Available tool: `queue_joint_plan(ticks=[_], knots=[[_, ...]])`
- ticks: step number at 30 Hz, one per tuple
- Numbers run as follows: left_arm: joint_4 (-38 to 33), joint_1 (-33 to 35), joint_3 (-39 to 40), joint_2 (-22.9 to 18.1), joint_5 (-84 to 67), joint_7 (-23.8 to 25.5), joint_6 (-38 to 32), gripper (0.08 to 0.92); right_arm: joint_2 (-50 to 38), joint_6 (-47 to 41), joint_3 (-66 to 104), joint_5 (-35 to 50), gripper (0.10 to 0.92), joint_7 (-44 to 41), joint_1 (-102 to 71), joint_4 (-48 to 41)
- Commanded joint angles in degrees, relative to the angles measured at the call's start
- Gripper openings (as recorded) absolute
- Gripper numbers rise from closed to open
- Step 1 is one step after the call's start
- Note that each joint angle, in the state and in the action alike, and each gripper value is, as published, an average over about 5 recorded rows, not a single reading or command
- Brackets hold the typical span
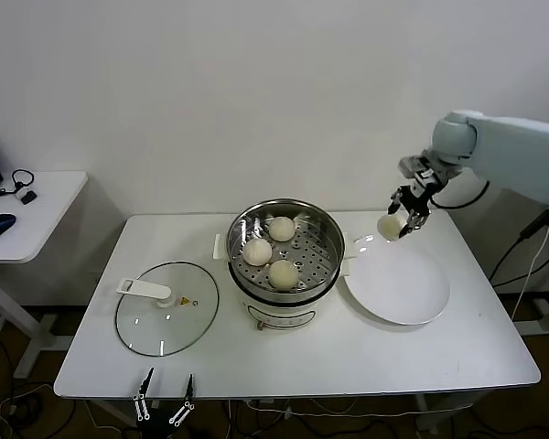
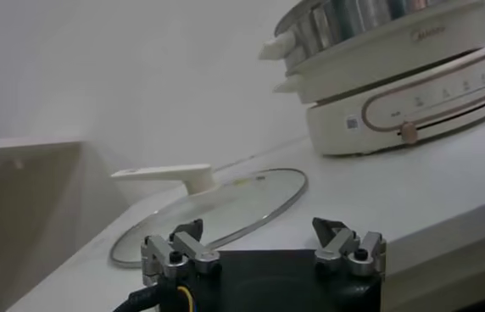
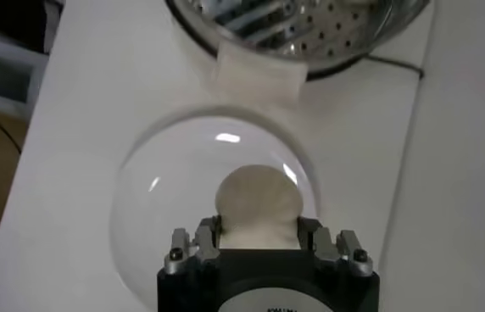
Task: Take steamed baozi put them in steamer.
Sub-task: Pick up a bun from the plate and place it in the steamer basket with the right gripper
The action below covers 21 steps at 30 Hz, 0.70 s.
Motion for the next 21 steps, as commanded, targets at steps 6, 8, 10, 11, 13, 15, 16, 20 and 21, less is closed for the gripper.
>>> queue_joint_plan(ticks=[6, 8, 10, 11, 13, 15, 16, 20, 21], knots=[[-0.6, -0.09, 0.33, 0.28, 0.32, -0.14, -0.26, 0.823, 10.04, -8.93, -7.85, 21.7, 0.594, 3.42, 12.56, 12.02], [-0.52, -0.21, 0.36, 0.29, 0.4, -0.15, -0.27, 0.823, 12.12, -9.46, -6.88, 21.4, 0.594, 4.16, 10.83, 11.03], [-0.58, -0.31, 0.37, 0.28, 0.38, -0.14, -0.2, 0.823, 14.11, -9.87, -5.74, 20.58, 0.594, 4.86, 8.74, 9.42], [-0.63, -0.35, 0.35, 0.26, 0.36, -0.14, -0.18, 0.823, 15.01, -10.01, -5.2, 20.14, 0.594, 5.16, 7.58, 8.46], [-0.73, -0.37, 0.29, 0.23, 0.33, -0.15, -0.15, 0.823, 16.41, -10.2, -4.24, 19.42, 0.594, 5.48, 5.4, 6.7], [-0.68, -0.39, 0.19, 0.18, 0.3, -0.22, -0.21, 0.823, 17.41, -10.34, -3.41, 18.7, 0.594, 5.7, 3.32, 5.23], [-0.62, -0.4, 0.14, 0.14, 0.26, -0.25, -0.24, 0.823, 17.78, -10.41, -2.95, 18.15, 0.594, 5.77, 2.35, 4.58], [-0.4, -0.47, 0.01, 0.02, 0.12, -0.33, -0.26, 0.823, 18.54, -10.52, -1.67, 15.57, 0.594, 6.06, -0.77, 2.83], [-0.32, -0.52, -0.02, 0.0, 0.11, -0.34, -0.23, 0.823, 18.64, -10.54, -1.49, 14.94, 0.594, 6.21, -1.5, 2.5]])
